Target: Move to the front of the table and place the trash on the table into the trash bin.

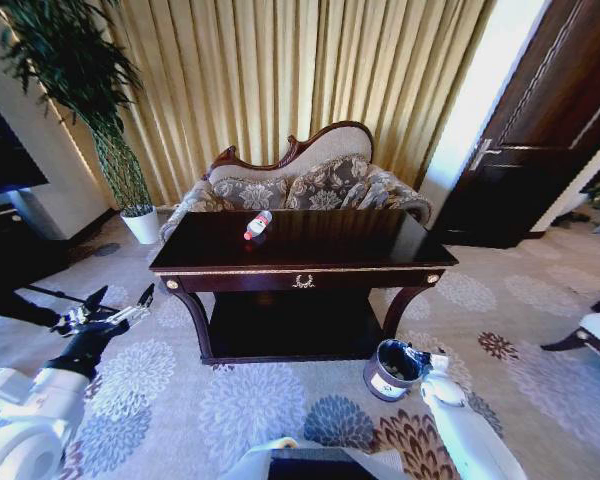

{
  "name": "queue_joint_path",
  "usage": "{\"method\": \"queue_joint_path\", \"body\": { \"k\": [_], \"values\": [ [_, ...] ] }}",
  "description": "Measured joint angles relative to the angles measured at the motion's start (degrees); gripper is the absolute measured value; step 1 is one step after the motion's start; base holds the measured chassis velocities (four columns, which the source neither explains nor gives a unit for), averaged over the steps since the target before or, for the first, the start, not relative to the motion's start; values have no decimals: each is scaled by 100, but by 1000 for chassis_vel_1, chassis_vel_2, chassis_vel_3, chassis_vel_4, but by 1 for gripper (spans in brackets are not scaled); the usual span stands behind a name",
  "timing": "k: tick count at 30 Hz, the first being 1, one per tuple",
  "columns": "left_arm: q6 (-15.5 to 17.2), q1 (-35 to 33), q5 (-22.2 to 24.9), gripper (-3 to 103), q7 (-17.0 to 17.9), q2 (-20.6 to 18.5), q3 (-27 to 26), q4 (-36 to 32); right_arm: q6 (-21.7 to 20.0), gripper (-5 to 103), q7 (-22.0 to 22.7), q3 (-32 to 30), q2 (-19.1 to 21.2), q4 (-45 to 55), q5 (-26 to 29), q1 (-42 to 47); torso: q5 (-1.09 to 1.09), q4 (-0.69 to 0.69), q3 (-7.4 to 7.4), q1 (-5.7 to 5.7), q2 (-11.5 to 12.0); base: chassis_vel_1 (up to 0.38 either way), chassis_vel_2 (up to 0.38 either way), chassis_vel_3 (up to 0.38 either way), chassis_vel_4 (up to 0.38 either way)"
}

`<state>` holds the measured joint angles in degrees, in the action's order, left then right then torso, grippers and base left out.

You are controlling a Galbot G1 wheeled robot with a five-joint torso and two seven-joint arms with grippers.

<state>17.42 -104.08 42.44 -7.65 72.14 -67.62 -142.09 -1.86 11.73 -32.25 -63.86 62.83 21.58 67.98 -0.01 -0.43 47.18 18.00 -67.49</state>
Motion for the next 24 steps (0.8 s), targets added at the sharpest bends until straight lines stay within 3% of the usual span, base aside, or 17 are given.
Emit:
{"method": "queue_joint_path", "body": {
  "k": [8, 11, 13, 21, 24],
  "values": [
    [30, 76, 25, 100, 7, -3, 19, 131, 5, 100, -313, -151, 383, 1655, 833, 685, 1, -2, 0, 0, 0, 0, 0, 0, 0],
    [32, 98, 9, 100, 9, -2, 36, 224, 53, 100, -553, -371, 481, 2972, 1186, 1189, 2, 0, 0, 0, 0, 0, 0, 0, 0],
    [32, 103, 6, 100, 8, -1, 37, 235, 60, 100, -563, -400, 479, 3180, 1205, 1268, 0, 1, 0, 0, 0, 0, 0, 0, 0],
    [15, 106, 2, 100, 10, -43, -69, 264, 66, 100, -567, -704, 322, 5587, 1110, 2283, 2, 0, -1, 0, -1, 0, 0, 0, 0],
    [-13, 104, 1, 100, 19, -44, -84, 263, 45, 100, -536, -726, 276, 5875, 1097, 2387, 3, 0, -1, 0, -1, 0, 0, 0, 0]
  ]
}}
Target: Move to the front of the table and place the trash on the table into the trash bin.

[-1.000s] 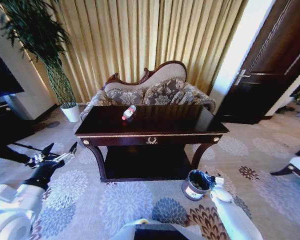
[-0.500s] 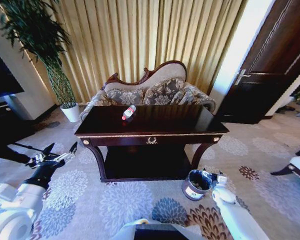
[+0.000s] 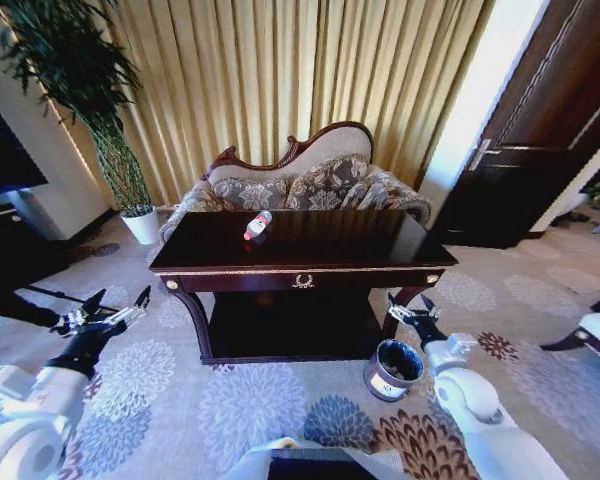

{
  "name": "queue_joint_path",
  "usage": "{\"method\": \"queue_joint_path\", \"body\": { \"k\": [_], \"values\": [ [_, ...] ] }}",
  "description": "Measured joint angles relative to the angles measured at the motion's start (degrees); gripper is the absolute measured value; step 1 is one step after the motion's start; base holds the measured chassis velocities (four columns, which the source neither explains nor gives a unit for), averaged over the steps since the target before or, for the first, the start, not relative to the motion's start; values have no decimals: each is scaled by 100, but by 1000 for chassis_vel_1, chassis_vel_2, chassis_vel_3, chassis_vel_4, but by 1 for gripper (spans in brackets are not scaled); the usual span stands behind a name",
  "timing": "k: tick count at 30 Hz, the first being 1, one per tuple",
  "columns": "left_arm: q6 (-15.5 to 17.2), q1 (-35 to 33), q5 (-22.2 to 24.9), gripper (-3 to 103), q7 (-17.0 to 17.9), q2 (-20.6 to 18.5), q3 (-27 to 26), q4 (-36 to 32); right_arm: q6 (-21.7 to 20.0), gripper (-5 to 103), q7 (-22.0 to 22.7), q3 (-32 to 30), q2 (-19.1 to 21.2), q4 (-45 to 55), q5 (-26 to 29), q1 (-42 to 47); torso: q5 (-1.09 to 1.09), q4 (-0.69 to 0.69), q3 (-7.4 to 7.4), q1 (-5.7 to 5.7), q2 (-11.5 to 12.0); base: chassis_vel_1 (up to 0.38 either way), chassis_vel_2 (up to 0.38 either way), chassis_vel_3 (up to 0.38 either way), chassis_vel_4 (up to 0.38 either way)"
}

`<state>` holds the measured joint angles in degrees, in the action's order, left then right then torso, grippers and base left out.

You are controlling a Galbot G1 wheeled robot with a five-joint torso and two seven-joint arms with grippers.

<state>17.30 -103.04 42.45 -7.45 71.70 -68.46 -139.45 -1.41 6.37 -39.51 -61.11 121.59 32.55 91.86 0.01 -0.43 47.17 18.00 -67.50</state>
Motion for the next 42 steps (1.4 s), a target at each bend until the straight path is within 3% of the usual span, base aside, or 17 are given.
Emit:
{"method": "queue_joint_path", "body": {
  "k": [1, 9, 21, 42],
  "values": [
    [-49, -20, -9, 100, 14, -8, -43, -4, -142, 100, 140, -14, -104, 554, -51, 171, -2, 0, 0, 0, 0, 0, 0, 0, 0],
    [-61, -7, -17, 100, 95, -18, -79, -59, -551, 100, 383, 108, -168, 1433, -356, 300, 0, 1, 0, 0, 0, 0, 0, 0, 0],
    [78, 83, -45, 100, 231, -85, -82, -42, -692, 100, 566, 246, -180, 1264, -716, 189, -2, 1, 0, -1, 0, 0, 0, 0, 0],
    [96, 59, -22, 100, 222, -62, -101, -61, -955, 100, 587, 392, -131, 1302, -724, 37, -1, 1, 2, 2, 2, -108, 101, 106, -100]
  ]
}}
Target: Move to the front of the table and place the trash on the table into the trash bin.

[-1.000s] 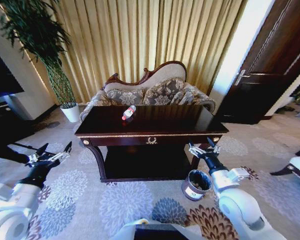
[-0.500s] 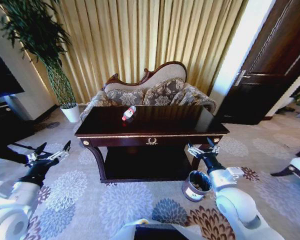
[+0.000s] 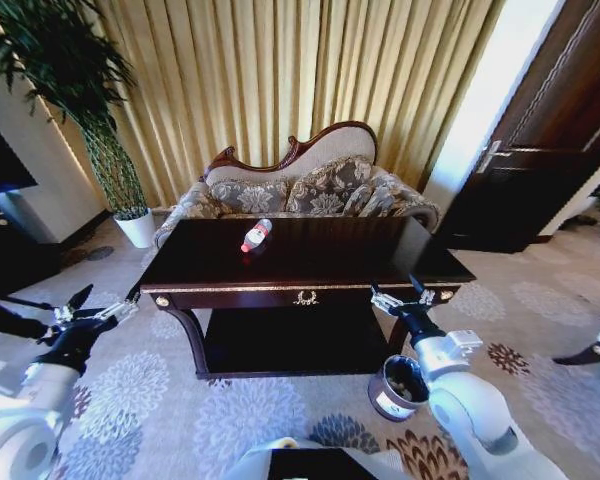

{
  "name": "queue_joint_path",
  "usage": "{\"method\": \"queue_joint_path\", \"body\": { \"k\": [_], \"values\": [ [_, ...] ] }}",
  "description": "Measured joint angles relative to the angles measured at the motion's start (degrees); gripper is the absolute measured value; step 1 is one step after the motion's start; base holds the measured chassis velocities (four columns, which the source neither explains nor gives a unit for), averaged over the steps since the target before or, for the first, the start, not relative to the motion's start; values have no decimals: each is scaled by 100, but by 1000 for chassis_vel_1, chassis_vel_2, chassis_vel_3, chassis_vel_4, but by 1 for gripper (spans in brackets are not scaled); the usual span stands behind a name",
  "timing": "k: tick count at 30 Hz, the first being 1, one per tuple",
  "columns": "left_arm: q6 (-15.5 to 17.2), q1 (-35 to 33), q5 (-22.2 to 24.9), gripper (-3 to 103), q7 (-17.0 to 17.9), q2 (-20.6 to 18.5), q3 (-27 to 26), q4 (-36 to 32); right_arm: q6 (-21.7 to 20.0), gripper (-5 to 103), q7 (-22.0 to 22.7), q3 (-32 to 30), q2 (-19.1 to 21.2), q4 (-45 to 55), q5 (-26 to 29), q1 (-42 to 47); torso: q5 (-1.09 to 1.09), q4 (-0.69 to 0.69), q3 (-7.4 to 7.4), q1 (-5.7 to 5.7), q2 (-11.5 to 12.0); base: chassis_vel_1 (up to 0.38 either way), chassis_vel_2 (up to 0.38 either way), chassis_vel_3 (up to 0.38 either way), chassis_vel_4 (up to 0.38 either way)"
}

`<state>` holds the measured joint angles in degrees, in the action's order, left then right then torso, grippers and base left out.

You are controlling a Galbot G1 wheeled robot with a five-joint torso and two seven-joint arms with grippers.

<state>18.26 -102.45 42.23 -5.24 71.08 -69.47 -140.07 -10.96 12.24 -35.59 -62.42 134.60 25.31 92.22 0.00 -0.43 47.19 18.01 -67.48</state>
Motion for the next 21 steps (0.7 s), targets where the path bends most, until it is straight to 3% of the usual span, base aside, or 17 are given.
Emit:
{"method": "queue_joint_path", "body": {
  "k": [15, 18, 21],
  "values": [
    [-4, -11, 18, 100, 18, -51, -3, 37, -104, 100, 96, 73, 5, 41, 22, -76, 0, -1, 0, 0, -1, -68, 70, 69, -70],
    [-3, 81, 59, 100, 92, -184, 43, 144, -103, 100, 116, 34, 8, 43, 58, -65, 0, 0, 0, 1, 0, 0, 0, 0, 0],
    [83, 449, 223, 100, 274, -649, 142, 456, -98, 100, 133, -5, 17, 40, 107, -75, 0, -1, -1, -3, -2, 0, 0, 0, 0]
  ]
}}
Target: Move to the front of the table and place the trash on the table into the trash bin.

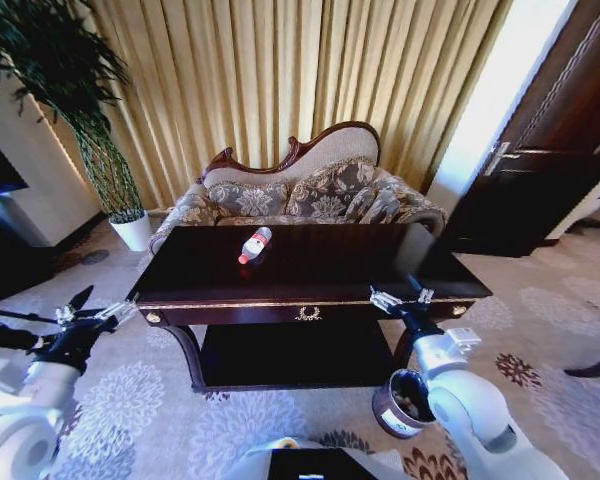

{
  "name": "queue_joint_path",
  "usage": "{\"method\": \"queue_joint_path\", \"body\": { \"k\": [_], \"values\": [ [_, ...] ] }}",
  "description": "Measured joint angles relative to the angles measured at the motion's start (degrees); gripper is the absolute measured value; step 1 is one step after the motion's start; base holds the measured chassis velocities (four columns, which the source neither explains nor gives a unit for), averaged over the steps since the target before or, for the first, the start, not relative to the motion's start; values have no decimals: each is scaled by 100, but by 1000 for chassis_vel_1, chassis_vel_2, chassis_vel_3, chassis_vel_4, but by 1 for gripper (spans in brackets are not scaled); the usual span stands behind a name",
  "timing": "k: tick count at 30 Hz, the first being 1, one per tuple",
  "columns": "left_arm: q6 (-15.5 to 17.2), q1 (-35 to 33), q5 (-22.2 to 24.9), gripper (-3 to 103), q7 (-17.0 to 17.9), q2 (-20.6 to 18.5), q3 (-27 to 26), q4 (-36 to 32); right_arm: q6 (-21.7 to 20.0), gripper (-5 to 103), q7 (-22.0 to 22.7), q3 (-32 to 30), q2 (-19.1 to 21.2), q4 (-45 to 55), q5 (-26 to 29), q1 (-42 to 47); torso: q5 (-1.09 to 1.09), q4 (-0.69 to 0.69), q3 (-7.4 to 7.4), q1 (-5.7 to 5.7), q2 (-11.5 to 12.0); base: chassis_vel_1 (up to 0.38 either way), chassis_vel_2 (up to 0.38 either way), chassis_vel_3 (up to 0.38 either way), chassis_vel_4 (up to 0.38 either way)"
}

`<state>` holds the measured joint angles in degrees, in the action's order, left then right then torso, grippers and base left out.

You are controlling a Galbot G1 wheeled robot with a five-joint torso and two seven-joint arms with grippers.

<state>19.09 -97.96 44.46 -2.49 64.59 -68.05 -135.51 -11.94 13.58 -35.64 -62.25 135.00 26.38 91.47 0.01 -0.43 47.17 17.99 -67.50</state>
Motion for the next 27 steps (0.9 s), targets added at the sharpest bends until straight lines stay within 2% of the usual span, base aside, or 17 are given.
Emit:
{"method": "queue_joint_path", "body": {
  "k": [1, 3, 6, 7, 8, 10, 11, 13, 15, 16, 19, 20, 24, 25, 27],
  "values": [
    [22, 127, 64, 100, 42, -166, 28, 120, 1, 100, 3, 0, 2, -1, 6, -5, 0, 0, 0, -1, 0, 0, 0, 0, 0],
    [36, 182, 101, 100, 73, -245, 39, 181, 2, 100, 5, -1, 3, -1, 8, -7, 0, -1, -1, 0, 0, 0, 0, 0, 0],
    [193, 586, 396, 100, 178, -888, 128, 691, 6, 100, 25, 13, 5, 18, 13, -3, 0, 1, 0, 0, 0, 0, 0, 0, 0],
    [193, 586, 396, 100, 178, -888, 128, 691, 6, 100, 25, 13, 5, 18, 13, -3, 0, 1, 0, 0, 0, 0, 0, 0, 0],
    [210, 708, 437, 100, 192, -1068, 177, 861, 8, 100, 33, 13, 7, 31, 14, 0, 1, 1, 1, 0, 0, 0, 0, 0, 0],
    [292, 1141, 603, 100, 301, -1542, 370, 1327, 9, 100, 66, -8, 12, 56, 17, 3, 1, 1, 1, 1, 1, 0, 0, 0, 0],
    [292, 1141, 603, 100, 301, -1542, 370, 1327, 9, 100, 66, -8, 12, 56, 17, 3, 1, 1, 1, 1, 1, 0, 0, 0, 0],
    [442, 1628, 822, 100, 571, -1889, 687, 1621, 9, 100, 118, -14, 14, 60, 19, -14, 1, 1, 1, 1, 1, 0, 0, 0, 0],
    [526, 2008, 918, 100, 791, -2063, 1005, 1781, 8, 100, 141, -13, 15, 62, 20, -37, -2, 0, 1, 1, 1, 0, 0, 0, 0],
    [526, 2008, 918, 100, 791, -2063, 1005, 1781, 8, 100, 141, -13, 15, 62, 20, -37, -2, 0, 1, 1, 1, 0, 0, 0, 0],
    [627, 2646, 965, 100, 1082, -2194, 1710, 1963, -3, 100, 164, -9, 27, 64, 23, -67, -1, 0, 1, 2, 1, 0, 0, 0, 0],
    [627, 2646, 965, 100, 1082, -2194, 1710, 1963, -3, 100, 164, -9, 27, 64, 23, -67, -1, 0, 1, 2, 1, 0, 0, 0, 0],
    [739, 3531, 992, 100, 1570, -2162, 2804, 2167, -5, 100, 170, -9, 38, 53, 21, -61, -1, 1, 1, 1, 1, 0, 0, 0, 0],
    [739, 3531, 992, 100, 1570, -2162, 2804, 2167, -5, 100, 170, -9, 38, 53, 21, -61, -1, 1, 1, 1, 1, 0, 0, 0, 0],
    [765, 4025, 969, 100, 1811, -2102, 3415, 2317, -6, 100, 171, -8, 34, 23, 19, -86, 0, 0, 1, 2, 1, 0, 0, 0, 0]
  ]
}}
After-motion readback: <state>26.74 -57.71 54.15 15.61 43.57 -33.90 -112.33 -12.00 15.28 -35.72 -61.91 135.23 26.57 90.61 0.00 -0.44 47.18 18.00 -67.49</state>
